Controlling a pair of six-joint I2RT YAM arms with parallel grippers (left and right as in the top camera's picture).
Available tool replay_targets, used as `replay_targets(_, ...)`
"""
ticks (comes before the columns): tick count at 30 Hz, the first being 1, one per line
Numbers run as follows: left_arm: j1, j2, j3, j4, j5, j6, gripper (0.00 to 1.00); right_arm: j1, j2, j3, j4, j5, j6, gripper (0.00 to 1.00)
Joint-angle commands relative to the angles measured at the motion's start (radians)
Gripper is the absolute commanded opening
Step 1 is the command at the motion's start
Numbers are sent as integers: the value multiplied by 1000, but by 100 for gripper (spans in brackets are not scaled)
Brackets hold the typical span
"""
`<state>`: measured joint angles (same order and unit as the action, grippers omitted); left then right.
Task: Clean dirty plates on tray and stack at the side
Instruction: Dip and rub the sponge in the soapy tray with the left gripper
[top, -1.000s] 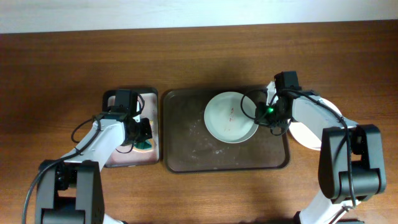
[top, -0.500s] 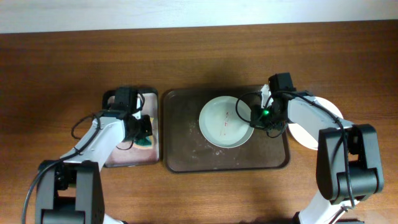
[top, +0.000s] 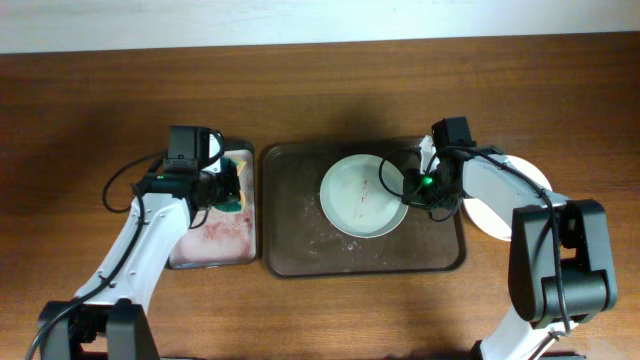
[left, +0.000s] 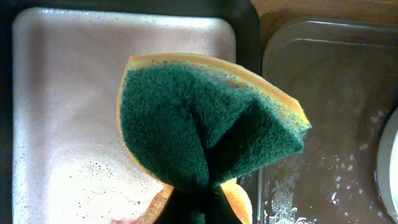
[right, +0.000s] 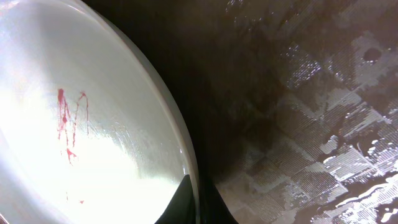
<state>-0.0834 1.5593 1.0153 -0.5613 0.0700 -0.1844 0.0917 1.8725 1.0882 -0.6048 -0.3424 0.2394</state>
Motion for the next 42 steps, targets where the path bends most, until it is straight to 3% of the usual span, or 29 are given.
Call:
replay_targets(1, 48, -8, -26, -24, 28, -21, 0, 14, 15, -37, -15, 29, 2, 4)
replay_targets(9, 54, 56, -116, -6, 20, -21, 0, 14, 15, -37, -16, 28, 2, 4)
replay_targets(12, 54, 95, -121, 4, 20, -20, 6, 14, 15, -37, -16, 29, 2, 4)
replay_targets(13, 54, 100, -121, 8, 19, -20, 9, 14, 15, -37, -16, 29, 2, 4)
replay_targets(15, 54, 102, -121, 25, 10, -20, 31, 14, 15, -37, -16, 29, 2, 4)
replay_targets(17, 54, 101, -121, 54, 0, -20, 45, 14, 15, -37, -16, 29, 2, 4)
replay_targets(19, 54, 101, -120, 78, -27, -20, 52, 14, 15, -37, -16, 29, 2, 4)
replay_targets(25, 54, 105, -120, 121, -75, -20, 59, 14, 15, -37, -16, 29, 2, 4)
replay_targets(37, 54, 175, -121, 155, -77, -20, 57, 14, 15, -37, -16, 28, 2, 4)
replay_targets(39, 54, 175, -121, 171, -77, -20, 46, 14, 15, -37, -17, 28, 2, 4)
replay_targets(41, 54, 175, -121, 188, -77, -20, 22, 14, 15, -37, -19, 28, 2, 4)
replay_targets(42, 54, 175, -121, 195, -77, -20, 5, 14, 15, -37, -20, 28, 2, 4)
